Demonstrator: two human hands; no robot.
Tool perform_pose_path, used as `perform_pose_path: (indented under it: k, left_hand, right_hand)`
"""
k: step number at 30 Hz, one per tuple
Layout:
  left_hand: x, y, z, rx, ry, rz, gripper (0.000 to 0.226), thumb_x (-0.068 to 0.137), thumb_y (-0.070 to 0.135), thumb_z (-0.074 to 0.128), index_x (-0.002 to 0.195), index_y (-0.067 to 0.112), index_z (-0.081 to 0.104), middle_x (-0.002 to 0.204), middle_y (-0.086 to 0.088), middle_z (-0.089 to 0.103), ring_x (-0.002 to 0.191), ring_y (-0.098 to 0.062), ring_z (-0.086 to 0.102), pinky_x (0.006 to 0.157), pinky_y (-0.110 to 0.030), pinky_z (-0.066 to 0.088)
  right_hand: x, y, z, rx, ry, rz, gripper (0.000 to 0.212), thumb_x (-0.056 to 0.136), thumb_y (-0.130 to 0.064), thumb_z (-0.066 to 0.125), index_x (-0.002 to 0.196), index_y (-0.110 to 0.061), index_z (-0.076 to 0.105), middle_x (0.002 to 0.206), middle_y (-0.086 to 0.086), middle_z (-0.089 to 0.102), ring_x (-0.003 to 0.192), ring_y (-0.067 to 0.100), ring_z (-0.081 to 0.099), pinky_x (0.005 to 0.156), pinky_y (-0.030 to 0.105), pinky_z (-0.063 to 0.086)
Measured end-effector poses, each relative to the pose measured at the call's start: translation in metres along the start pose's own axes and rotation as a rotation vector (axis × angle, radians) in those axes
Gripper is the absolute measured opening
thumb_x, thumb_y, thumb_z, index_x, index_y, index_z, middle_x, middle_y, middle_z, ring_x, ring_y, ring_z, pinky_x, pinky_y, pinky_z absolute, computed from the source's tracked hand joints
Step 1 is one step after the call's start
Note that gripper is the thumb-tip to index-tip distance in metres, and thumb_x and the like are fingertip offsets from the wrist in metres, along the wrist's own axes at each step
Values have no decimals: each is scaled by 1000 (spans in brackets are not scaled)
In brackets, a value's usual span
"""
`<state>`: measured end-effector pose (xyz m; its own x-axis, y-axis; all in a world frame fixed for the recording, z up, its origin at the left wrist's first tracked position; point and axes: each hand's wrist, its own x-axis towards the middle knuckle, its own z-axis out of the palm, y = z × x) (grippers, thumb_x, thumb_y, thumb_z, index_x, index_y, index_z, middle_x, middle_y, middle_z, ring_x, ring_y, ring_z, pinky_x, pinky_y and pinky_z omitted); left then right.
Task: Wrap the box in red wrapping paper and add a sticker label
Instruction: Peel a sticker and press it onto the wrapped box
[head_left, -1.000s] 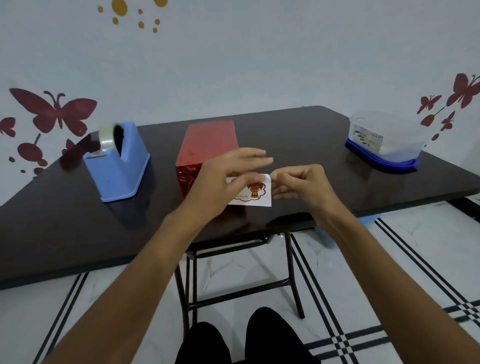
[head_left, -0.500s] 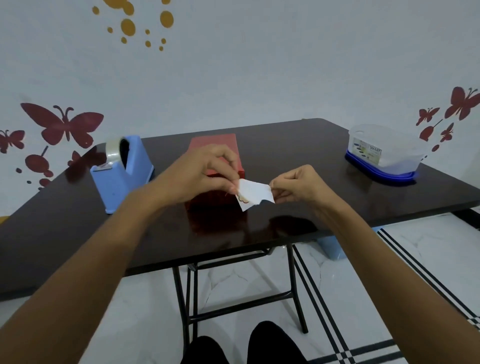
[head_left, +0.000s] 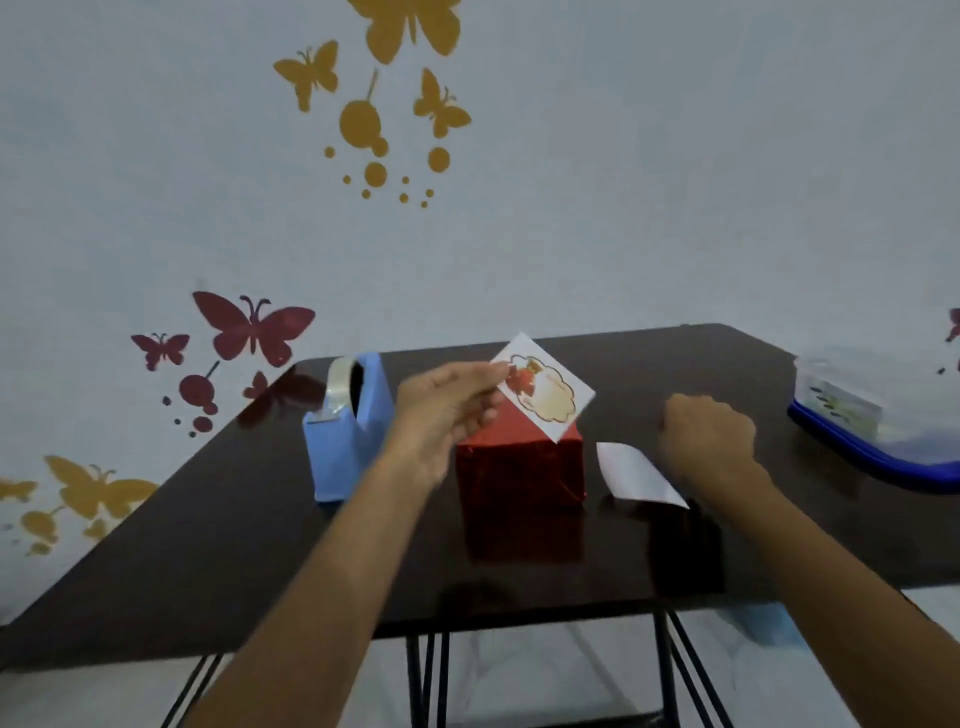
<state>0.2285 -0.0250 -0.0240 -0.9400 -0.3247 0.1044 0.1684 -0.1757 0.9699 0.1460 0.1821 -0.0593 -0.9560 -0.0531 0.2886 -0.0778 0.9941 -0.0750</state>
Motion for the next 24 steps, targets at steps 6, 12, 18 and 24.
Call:
perform_pose_path:
  k: [6,12,18,24]
  left_hand:
    - [10,-13,20,-179,174,14,10,75,7,77,77,9,68,79,-8,72,63,-10,61,59,-18,53]
    - [11,-14,24,-269,214,16,11,76,5,75,85,3,68,77,-8,71,63,-11,65,59,-19,56]
    - [2,-12,-4,-106,311,60,20,77,27,75,92,14,71,81,-2,74,64,-11,66,56,-20,56]
    - [17,23,-2,271,184,246,13,78,38,73,81,25,72,74,10,73,73,-5,69,70,-21,54]
  right_hand:
    - [-25,-41,-29,1421,25,-53,38,89,-53,49,80,-21,68,81,-5,72,77,14,68,74,37,55]
    - [-14,-71,-27,1676,47,-23,11,83,-28,68,80,-18,71,77,0,73,81,20,70,67,33,57]
    - [6,-71,-29,1666,10,5,11,83,-15,69,77,-6,71,81,11,71,81,27,70,72,42,59]
    - [27,-76,-40,1569,13,-93,17,84,-21,69,75,-6,69,87,14,69,89,28,67,72,39,59]
